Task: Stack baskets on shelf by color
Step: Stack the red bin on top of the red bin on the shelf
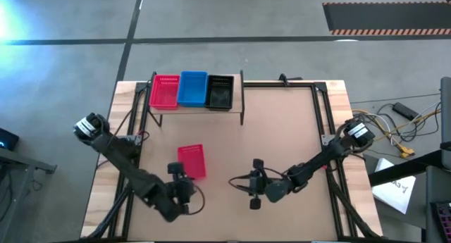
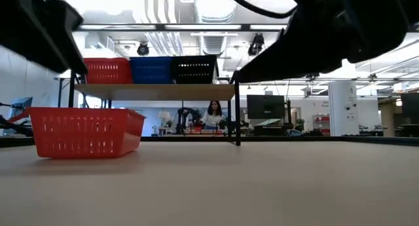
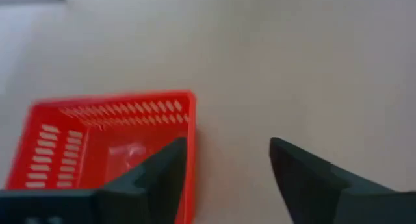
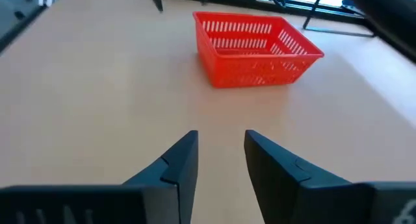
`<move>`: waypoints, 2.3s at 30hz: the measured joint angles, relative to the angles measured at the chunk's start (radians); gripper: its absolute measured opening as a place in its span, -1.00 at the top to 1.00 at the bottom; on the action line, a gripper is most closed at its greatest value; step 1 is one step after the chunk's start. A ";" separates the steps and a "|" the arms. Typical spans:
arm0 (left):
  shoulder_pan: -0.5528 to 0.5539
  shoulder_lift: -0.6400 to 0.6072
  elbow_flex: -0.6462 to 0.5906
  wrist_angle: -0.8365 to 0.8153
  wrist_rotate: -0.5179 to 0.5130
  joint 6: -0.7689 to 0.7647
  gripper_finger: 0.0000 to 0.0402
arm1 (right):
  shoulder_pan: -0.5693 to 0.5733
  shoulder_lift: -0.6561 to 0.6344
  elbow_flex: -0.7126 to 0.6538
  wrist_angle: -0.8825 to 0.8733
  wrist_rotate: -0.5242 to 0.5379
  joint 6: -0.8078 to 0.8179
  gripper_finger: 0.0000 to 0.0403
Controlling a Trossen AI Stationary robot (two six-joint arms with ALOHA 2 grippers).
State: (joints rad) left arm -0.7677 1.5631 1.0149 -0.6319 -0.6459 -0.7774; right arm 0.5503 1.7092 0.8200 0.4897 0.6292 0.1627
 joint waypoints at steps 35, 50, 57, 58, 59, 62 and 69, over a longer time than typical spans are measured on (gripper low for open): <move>0.119 0.089 -0.058 0.047 0.107 0.083 0.96 | 0.002 0.001 -0.022 0.017 0.001 0.021 0.59; 0.068 -0.061 0.342 -0.607 0.095 0.163 1.00 | 0.002 0.001 -0.022 0.017 0.000 0.021 0.66; 0.134 -0.199 0.459 -0.801 -0.023 0.240 1.00 | 0.002 0.002 -0.022 0.018 0.000 0.021 0.66; 0.168 -0.228 0.456 -0.809 -0.030 0.274 1.00 | 0.002 0.002 -0.022 0.017 0.000 0.021 0.66; 0.210 -0.261 0.453 -0.813 -0.036 0.307 1.00 | 0.002 0.002 -0.022 0.017 0.000 0.021 0.66; 0.378 -0.348 0.451 -0.818 -0.041 0.455 1.00 | 0.002 0.002 -0.022 0.018 0.000 0.021 0.66; 0.855 -0.458 0.450 -0.762 0.169 0.918 1.00 | 0.002 0.002 -0.022 0.023 0.001 0.021 0.66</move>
State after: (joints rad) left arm 0.0869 1.1050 1.4649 -1.3936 -0.4764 0.1402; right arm 0.5518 1.7111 0.7982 0.5125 0.6297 0.1841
